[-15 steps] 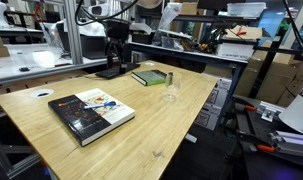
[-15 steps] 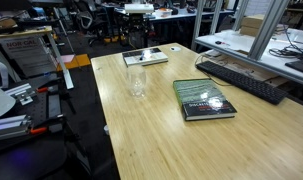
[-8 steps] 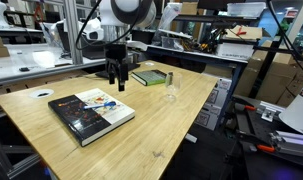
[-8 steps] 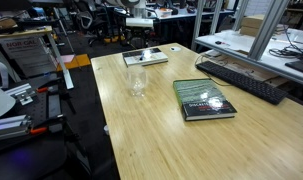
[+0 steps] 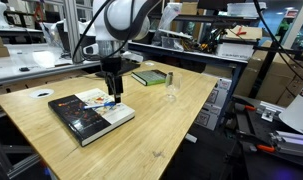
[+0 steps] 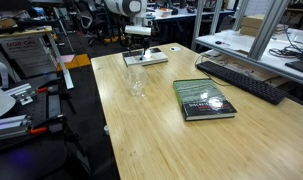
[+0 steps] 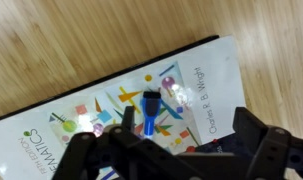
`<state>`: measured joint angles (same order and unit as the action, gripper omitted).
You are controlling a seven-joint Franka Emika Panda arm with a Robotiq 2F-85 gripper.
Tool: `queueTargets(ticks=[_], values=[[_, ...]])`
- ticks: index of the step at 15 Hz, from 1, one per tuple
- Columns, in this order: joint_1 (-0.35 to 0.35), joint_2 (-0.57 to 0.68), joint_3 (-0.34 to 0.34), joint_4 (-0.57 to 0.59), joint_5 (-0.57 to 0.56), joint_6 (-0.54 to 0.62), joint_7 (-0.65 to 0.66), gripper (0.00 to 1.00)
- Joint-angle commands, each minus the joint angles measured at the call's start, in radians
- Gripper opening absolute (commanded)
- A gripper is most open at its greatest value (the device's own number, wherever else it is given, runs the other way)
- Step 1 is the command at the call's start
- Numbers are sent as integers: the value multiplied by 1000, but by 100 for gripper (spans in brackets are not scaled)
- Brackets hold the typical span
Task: Place the blue marker inside the glass
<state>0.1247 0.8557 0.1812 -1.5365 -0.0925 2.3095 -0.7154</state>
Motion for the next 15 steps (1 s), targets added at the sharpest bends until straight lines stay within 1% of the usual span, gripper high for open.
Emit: queueTargets(ticks=[1,9,11,12,15], values=[[-7,15,14,16,-15,-3,9,100],[-8,40,17,32,-17,0,1,100],[-3,47,9,30,-24,9,10,100],[1,51,1,34,-29,0,21,100],[37,56,-41,76,-78,-109,78,100]])
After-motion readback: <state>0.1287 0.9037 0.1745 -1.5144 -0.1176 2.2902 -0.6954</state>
